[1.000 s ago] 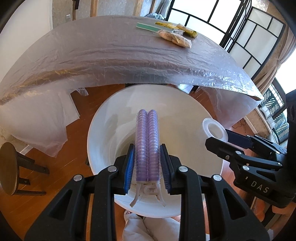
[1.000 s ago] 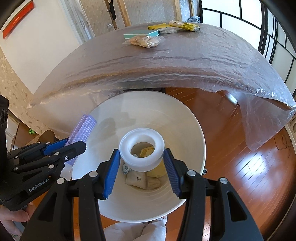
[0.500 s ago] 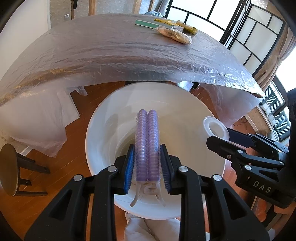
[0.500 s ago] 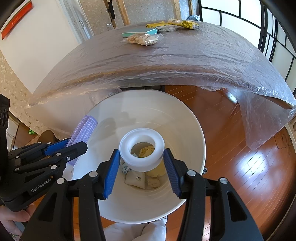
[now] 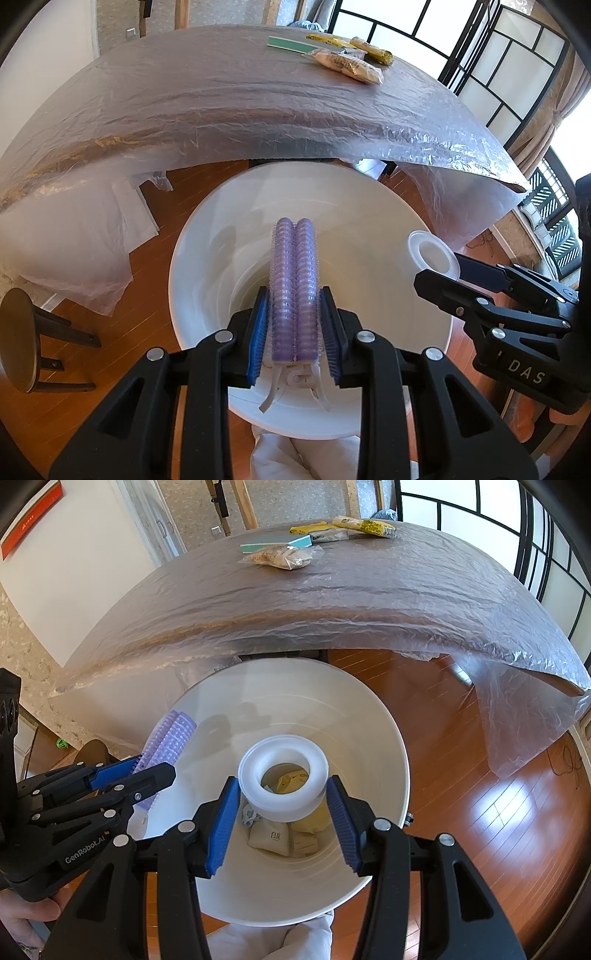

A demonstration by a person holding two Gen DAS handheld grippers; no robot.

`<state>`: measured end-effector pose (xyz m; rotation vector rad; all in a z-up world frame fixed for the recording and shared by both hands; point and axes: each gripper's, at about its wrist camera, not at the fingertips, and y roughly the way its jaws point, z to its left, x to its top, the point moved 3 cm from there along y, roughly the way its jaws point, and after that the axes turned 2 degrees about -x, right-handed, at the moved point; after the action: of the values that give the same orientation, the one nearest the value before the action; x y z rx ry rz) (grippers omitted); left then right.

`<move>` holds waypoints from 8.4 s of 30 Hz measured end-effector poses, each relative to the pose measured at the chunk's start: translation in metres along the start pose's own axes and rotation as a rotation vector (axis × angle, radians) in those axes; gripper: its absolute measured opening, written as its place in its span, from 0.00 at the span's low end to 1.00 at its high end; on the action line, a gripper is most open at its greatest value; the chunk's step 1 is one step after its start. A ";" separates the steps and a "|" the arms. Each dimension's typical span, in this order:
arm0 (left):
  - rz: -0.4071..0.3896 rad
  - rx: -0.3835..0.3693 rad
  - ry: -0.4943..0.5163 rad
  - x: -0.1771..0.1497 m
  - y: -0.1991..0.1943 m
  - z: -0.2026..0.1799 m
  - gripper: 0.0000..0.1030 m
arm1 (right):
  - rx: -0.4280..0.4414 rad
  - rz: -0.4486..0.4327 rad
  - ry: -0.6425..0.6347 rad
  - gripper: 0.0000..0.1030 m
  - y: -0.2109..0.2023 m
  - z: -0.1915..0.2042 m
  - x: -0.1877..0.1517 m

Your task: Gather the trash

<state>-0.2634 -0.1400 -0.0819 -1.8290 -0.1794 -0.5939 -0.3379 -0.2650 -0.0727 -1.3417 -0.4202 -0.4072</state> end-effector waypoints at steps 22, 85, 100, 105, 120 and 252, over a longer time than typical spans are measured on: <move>0.004 -0.001 0.011 -0.001 0.000 -0.001 0.29 | -0.004 0.000 0.001 0.47 0.001 0.000 -0.003; -0.139 -0.066 0.210 0.157 -0.008 -0.050 0.85 | -0.097 -0.248 0.067 0.82 -0.026 -0.071 0.207; -0.113 -0.088 0.224 0.190 0.025 -0.054 0.85 | -0.065 -0.140 0.245 0.83 0.062 -0.087 0.293; -0.106 -0.062 0.218 0.190 0.031 -0.054 0.85 | -0.067 -0.126 0.230 0.75 0.078 -0.084 0.305; -0.114 -0.022 0.248 0.194 0.036 -0.055 0.85 | -0.091 -0.123 0.264 0.77 0.100 -0.100 0.325; -0.153 -0.001 0.070 0.016 -0.067 -0.002 0.75 | 0.051 -0.123 0.057 0.12 -0.063 0.032 0.017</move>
<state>-0.2774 -0.1215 -0.0169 -1.8031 -0.2742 -0.7637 -0.3579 -0.2458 -0.0054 -1.2558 -0.4642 -0.5317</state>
